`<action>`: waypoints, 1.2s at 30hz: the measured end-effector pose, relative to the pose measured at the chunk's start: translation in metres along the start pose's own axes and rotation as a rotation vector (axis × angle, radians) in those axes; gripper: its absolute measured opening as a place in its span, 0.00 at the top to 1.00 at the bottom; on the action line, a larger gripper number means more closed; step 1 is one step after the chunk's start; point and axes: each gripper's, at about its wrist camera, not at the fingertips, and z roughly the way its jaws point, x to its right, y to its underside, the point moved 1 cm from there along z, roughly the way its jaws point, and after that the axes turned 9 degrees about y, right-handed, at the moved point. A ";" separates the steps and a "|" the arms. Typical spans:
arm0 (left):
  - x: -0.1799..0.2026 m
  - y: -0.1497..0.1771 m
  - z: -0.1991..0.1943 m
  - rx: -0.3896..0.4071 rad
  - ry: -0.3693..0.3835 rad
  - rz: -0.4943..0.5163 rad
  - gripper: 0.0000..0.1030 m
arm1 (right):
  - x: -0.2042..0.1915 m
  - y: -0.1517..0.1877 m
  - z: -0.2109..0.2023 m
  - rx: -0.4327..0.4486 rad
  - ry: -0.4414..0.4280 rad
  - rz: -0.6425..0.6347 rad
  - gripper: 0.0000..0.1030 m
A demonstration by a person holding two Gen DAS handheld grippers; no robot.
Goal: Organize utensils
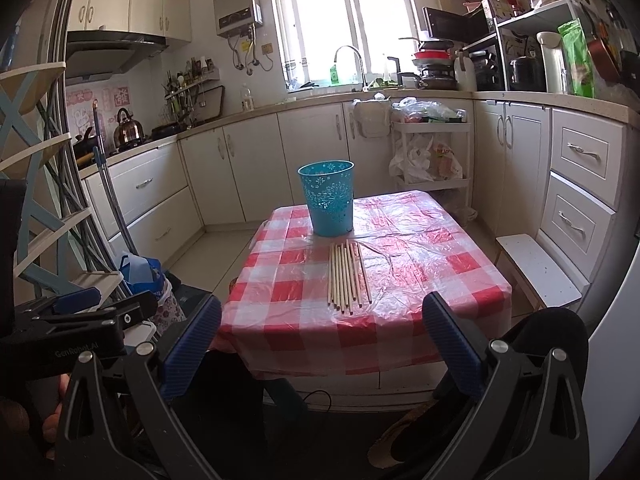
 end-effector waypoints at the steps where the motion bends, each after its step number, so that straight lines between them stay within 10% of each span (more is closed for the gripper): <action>1: 0.002 0.001 0.000 0.000 -0.001 0.007 0.07 | 0.002 0.000 -0.001 0.003 -0.001 0.007 0.06; 36: 0.018 -0.008 0.005 0.030 -0.025 0.090 0.07 | 0.011 0.008 0.007 -0.021 0.006 0.028 0.06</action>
